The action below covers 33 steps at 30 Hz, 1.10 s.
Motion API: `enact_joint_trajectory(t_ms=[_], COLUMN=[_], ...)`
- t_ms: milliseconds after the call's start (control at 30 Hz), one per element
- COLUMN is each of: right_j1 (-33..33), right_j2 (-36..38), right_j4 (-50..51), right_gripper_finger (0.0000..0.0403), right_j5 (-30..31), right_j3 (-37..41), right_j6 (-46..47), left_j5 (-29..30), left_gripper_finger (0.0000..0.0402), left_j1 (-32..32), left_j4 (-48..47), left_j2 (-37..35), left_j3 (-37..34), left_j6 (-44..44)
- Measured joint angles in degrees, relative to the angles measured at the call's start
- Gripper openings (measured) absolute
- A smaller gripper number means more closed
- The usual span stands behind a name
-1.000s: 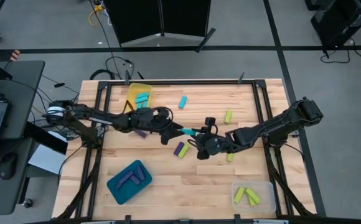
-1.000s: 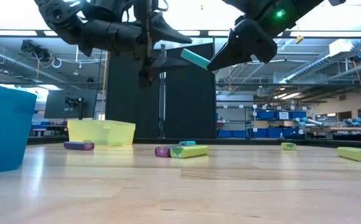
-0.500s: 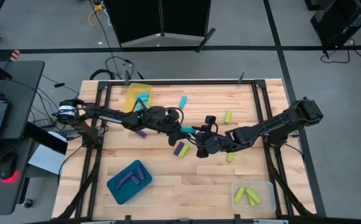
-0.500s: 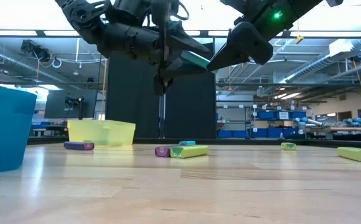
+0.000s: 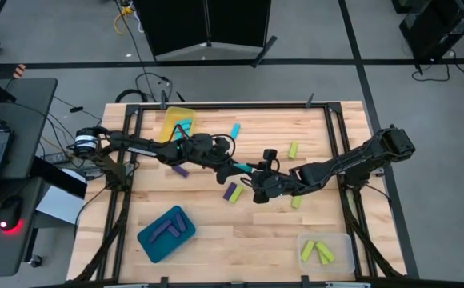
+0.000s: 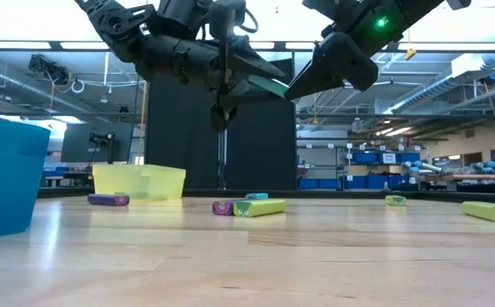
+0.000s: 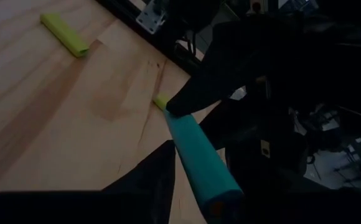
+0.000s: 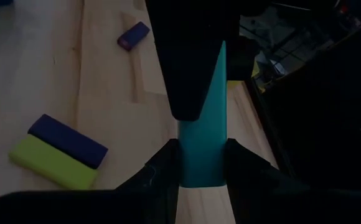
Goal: Sort blocks
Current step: Put the right blue block into the yellow bin
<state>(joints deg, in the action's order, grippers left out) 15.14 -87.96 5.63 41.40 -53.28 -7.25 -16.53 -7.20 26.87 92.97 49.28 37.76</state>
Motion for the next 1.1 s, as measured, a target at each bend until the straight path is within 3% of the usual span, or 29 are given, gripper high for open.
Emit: enact_joint_trajectory(t_ms=[167,367,600,800,967,1033,1100], right_j1=[-0.07,-0.01,0.55,4.27,5.88,5.86,5.76], right_j2=[0.0,0.01,0.0,1.66,4.78,5.63,6.03], right_j4=[0.17,-0.01,-0.07,0.45,1.82,2.09,3.08], right_gripper_finger=[0.0106,0.0096,0.0111,0.0127,0.0127,0.0125,0.0123], right_j5=[-0.1,-0.1,1.8,19.71,20.71,20.41,20.26], right_j3=[0.0,-0.01,-0.04,-0.02,-0.02,-0.02,-0.01], right_j6=[0.06,0.38,0.0,-1.94,0.67,2.91,4.61], left_j5=[-0.22,-0.14,-0.12,10.11,25.3,31.39,33.83], left_gripper_finger=[0.0132,0.0063,0.0062,0.0062,0.0062,0.0062,0.0062], left_j1=[-0.7,-1.13,-1.08,-1.05,-1.05,-1.56,-3.01], left_j4=[-1.11,-2.43,-6.87,-20.62,-36.84,-39.91,-40.32], left_j2=[0.0,0.0,-1.49,-10.29,-21.23,-25.07,-28.4], left_j3=[0.02,-0.02,-0.01,0.0,0.01,-1.5,-4.84], left_j6=[-1.38,-6.1,-17.17,-25.22,-29.49,-30.2,-29.97])
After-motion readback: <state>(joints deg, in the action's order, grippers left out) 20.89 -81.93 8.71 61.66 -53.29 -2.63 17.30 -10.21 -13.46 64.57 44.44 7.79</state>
